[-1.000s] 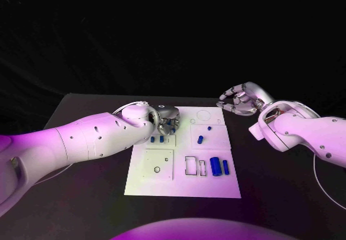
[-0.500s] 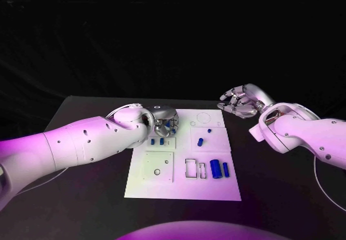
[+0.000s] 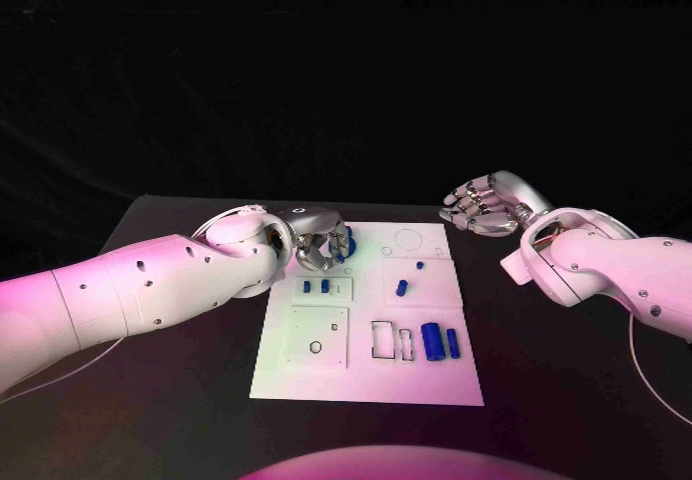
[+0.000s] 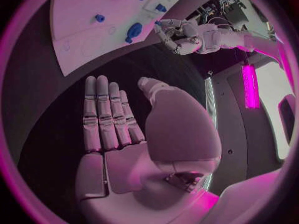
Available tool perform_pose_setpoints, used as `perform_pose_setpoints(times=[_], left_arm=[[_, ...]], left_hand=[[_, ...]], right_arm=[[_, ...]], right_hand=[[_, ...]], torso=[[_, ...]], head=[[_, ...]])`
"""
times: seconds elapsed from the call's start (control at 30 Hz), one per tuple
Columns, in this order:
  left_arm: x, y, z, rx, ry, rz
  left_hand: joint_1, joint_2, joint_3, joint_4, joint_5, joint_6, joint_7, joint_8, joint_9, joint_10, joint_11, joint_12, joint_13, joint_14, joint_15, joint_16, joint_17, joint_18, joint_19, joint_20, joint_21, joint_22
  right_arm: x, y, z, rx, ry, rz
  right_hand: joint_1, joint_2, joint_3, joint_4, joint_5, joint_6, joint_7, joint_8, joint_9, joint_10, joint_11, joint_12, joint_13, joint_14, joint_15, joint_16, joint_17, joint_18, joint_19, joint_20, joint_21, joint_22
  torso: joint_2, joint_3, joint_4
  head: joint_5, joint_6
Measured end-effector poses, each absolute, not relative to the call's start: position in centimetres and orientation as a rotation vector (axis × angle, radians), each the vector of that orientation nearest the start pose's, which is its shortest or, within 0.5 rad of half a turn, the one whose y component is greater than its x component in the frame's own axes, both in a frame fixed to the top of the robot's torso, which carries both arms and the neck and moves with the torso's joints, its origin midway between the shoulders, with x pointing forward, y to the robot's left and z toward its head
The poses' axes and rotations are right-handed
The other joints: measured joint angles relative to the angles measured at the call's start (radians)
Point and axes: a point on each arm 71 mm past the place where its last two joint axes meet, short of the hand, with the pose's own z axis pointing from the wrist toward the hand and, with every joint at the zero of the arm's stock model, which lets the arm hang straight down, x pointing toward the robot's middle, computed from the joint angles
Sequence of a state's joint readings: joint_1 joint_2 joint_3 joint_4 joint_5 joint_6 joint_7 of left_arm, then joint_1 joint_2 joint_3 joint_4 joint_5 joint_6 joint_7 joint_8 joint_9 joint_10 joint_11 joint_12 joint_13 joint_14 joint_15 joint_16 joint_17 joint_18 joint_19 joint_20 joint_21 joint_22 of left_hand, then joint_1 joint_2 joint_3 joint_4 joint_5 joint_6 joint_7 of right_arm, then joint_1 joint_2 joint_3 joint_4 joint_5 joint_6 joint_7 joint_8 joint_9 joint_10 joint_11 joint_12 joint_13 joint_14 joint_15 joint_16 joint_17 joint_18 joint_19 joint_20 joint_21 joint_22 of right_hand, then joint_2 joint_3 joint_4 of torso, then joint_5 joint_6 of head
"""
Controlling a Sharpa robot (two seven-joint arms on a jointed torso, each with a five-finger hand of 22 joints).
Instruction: Assemble the parts on the task board
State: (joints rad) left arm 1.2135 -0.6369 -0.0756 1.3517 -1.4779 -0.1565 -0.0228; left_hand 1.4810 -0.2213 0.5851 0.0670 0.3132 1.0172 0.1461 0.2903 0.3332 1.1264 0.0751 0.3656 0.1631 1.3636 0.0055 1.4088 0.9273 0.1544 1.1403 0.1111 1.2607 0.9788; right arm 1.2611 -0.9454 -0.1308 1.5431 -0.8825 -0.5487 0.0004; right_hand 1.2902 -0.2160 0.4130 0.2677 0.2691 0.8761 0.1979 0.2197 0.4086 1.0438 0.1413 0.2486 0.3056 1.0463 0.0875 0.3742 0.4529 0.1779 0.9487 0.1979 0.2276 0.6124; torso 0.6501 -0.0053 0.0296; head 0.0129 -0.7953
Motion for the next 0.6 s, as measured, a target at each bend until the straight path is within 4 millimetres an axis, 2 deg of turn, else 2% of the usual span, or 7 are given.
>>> perform_pose_setpoints(times=[0.07,0.27,0.6], left_arm=[[50.5,13.9,-20.8,0.344,1.796,-0.71],[50.9,15.1,-21.0,0.323,1.814,-0.676],[51.4,16.4,-21.5,0.308,1.836,-0.625]], left_hand=[[0.0,0.0,0.0,0.0,0.0,0.0,0.0,0.0,0.0,0.0,0.0,0.0,0.0,0.0,0.0,0.0,-0.001,0.0,0.0,0.0,0.0,0.0],[-0.005,0.003,0.0,0.0,0.0,0.0,0.0,-0.001,0.0,0.002,-0.002,-0.004,0.0,0.0,0.0,0.0,-0.004,0.0,0.002,0.002,0.0,0.0],[-0.005,0.003,0.0,0.0,0.0,0.0,0.0,-0.003,0.0,0.003,-0.003,-0.004,0.0,0.0,0.0,0.0,-0.005,0.0,0.004,0.004,0.0,0.0]], right_arm=[[48.5,-26.1,-18.0,0.451,1.58,0.804],[48.5,-26.0,-18.2,0.459,1.595,0.825],[48.4,-26.0,-18.3,0.463,1.598,0.85]], right_hand=[[0.006,0.006,0.003,-0.003,0.0,0.001,0.001,-0.009,-0.005,0.006,0.006,-0.024,-0.045,-0.004,0.004,-0.042,-0.028,0.0,0.008,0.008,-0.032,-0.041],[0.007,0.007,0.001,-0.013,0.0,0.004,0.004,-0.024,-0.014,0.014,0.007,-0.059,-0.129,-0.003,0.014,-0.113,-0.082,0.0,0.017,0.017,-0.091,-0.125],[0.01,0.01,0.001,-0.018,0.0,0.004,0.004,-0.036,-0.02,0.018,0.01,-0.075,-0.173,-0.003,0.022,-0.148,-0.111,0.0,0.026,0.026,-0.118,-0.174]], torso=[[0.0,-0.0001,-0.0001],[0.001,-0.0002,-0.0002],[0.002,-0.0012,-0.0004]], head=[[0.0,0.0],[0.001,-0.002],[0.0,-0.007]])
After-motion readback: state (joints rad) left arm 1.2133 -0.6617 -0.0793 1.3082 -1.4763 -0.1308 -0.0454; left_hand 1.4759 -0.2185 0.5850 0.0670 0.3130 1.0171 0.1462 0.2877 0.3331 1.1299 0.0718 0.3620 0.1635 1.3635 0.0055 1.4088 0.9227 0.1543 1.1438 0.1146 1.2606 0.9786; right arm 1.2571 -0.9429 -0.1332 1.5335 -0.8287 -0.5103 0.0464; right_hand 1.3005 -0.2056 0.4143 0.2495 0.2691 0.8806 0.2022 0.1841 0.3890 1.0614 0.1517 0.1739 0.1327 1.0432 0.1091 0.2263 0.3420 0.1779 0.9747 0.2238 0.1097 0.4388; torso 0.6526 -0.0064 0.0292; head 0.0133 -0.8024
